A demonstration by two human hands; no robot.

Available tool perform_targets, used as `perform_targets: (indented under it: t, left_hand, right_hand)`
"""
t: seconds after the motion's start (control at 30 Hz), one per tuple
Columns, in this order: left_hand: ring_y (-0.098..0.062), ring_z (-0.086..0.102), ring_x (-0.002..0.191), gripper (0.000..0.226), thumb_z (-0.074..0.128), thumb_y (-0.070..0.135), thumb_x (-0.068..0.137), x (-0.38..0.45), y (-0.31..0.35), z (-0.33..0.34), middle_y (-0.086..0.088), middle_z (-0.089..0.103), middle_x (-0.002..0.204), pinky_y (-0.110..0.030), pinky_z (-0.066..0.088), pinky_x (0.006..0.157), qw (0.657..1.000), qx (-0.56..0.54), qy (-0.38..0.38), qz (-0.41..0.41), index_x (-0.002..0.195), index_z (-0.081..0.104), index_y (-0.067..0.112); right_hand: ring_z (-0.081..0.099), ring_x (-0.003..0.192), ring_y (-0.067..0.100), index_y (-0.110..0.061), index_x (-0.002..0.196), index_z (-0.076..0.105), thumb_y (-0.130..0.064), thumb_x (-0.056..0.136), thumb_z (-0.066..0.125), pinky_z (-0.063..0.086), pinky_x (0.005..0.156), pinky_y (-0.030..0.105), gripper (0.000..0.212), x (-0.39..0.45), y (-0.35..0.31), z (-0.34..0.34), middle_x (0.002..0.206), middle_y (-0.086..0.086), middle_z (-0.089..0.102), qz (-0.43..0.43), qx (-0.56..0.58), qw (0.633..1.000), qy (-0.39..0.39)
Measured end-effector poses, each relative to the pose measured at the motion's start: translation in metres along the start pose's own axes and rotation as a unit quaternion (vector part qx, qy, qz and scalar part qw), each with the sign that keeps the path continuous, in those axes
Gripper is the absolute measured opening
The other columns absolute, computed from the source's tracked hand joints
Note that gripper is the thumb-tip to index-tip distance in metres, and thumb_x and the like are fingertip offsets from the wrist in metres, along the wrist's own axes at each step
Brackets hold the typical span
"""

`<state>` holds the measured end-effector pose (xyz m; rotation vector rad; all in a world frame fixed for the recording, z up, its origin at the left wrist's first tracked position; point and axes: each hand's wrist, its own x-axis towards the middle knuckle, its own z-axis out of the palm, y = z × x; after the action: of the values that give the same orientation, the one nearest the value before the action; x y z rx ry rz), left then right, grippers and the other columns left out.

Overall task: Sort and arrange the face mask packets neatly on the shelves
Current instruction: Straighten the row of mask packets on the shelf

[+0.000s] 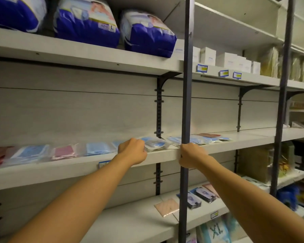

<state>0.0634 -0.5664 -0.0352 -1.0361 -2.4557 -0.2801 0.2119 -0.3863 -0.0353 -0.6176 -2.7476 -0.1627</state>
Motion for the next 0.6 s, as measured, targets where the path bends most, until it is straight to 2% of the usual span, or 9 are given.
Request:
perform_targets:
  t: [0.1,0.2,0.4,0.5,0.6]
  left_hand:
    - [-0.024,0.06,0.078,0.019,0.049,0.02,0.092,0.008,0.022,0.003,-0.002,0.065,0.092,-0.028,0.041,0.056,1.0,0.015,-0.007,-0.01,0.095,0.067,0.018]
    - [-0.021,0.052,0.066,0.014,0.049,0.016,0.09,0.014,0.041,0.007,-0.002,0.059,0.079,-0.026,0.033,0.051,0.999,0.024,-0.016,-0.029,0.081,0.06,0.016]
    - [-0.022,0.058,0.071,0.012,0.05,0.015,0.088,0.023,0.082,0.021,-0.003,0.06,0.08,-0.027,0.038,0.054,0.999,0.012,-0.037,-0.037,0.082,0.06,0.018]
    - [-0.022,0.056,0.074,0.011,0.05,0.014,0.089,0.03,0.104,0.025,-0.004,0.06,0.087,-0.028,0.041,0.058,0.999,0.01,-0.037,-0.031,0.087,0.06,0.02]
    - [-0.022,0.057,0.079,0.011,0.05,0.016,0.091,0.043,0.127,0.031,0.0,0.059,0.093,-0.03,0.046,0.063,0.999,0.013,-0.026,-0.013,0.095,0.06,0.019]
  right_hand:
    - [0.06,0.089,0.019,-0.014,0.123,0.056,-0.026,0.095,0.064,0.054,0.078,0.029,0.031,0.0,0.027,0.004,0.098,0.002,0.059,-0.002,0.002,1.0,-0.004]
    - [0.063,0.092,0.021,-0.012,0.12,0.058,-0.027,0.094,0.064,0.058,0.086,0.034,0.03,-0.001,0.054,0.008,0.101,0.003,0.061,0.002,-0.009,1.0,-0.006]
    - [0.062,0.086,0.018,-0.012,0.116,0.058,-0.028,0.096,0.062,0.056,0.077,0.027,0.025,-0.006,0.112,0.021,0.097,0.004,0.061,0.014,-0.022,0.999,-0.019]
    - [0.06,0.082,0.017,-0.016,0.104,0.053,-0.028,0.096,0.062,0.05,0.068,0.024,0.017,-0.004,0.135,0.024,0.091,0.002,0.058,0.013,-0.023,0.999,-0.024]
    - [0.06,0.082,0.018,-0.016,0.101,0.054,-0.027,0.095,0.061,0.053,0.07,0.027,0.015,-0.001,0.154,0.027,0.09,0.002,0.057,0.016,-0.026,0.999,-0.026]
